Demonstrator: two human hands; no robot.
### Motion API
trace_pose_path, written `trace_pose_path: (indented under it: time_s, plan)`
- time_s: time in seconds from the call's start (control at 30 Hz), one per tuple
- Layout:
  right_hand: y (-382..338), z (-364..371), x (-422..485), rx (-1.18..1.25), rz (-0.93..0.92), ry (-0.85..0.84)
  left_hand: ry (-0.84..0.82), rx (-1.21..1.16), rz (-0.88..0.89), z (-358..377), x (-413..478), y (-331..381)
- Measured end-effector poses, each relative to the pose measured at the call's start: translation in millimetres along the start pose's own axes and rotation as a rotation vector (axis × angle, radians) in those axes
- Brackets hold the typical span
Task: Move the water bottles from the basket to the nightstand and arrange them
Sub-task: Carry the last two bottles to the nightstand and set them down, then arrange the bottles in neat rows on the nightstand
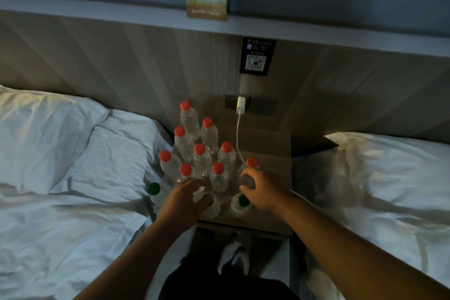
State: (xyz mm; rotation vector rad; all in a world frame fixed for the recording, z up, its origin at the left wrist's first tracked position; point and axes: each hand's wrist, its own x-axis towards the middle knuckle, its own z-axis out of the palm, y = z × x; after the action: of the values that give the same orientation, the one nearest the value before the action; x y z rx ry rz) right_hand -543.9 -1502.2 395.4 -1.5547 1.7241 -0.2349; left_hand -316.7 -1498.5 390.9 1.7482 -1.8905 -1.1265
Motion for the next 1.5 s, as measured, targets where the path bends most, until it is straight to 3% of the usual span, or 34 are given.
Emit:
trace_pose_path:
  time_s: [0.3,0.63,0.77,1.0,1.1,1.3,1.5]
  plan:
    - [-36,-37,36,0.119,-0.067,0.05,0.211,-0.122,0.036,-95,51,34]
    - [-79,-31,104,0.096,0.04,0.138,0.13,-0.06,0.031,-148,170,-3]
    - [-97,-24,142,0.078,0.116,0.155,0.06,-0.001,0.065,-150,221,-30]
    - [-81,1,196,-0.3,0.106,0.061,-0.041,-0.002,0.184,-128,270,-60]
    - [-78,10,215,-0.196,0.21,0.072,-0.102,0.057,0.198,-116,284,-69]
    - [-61,25,237,-0.17,0.087,0.047,-0.127,0.132,0.245,-88,307,-85]
    - [-55,26,244,0.031,0.025,0.024,-0.06,-0.044,0.219,-59,324,-112]
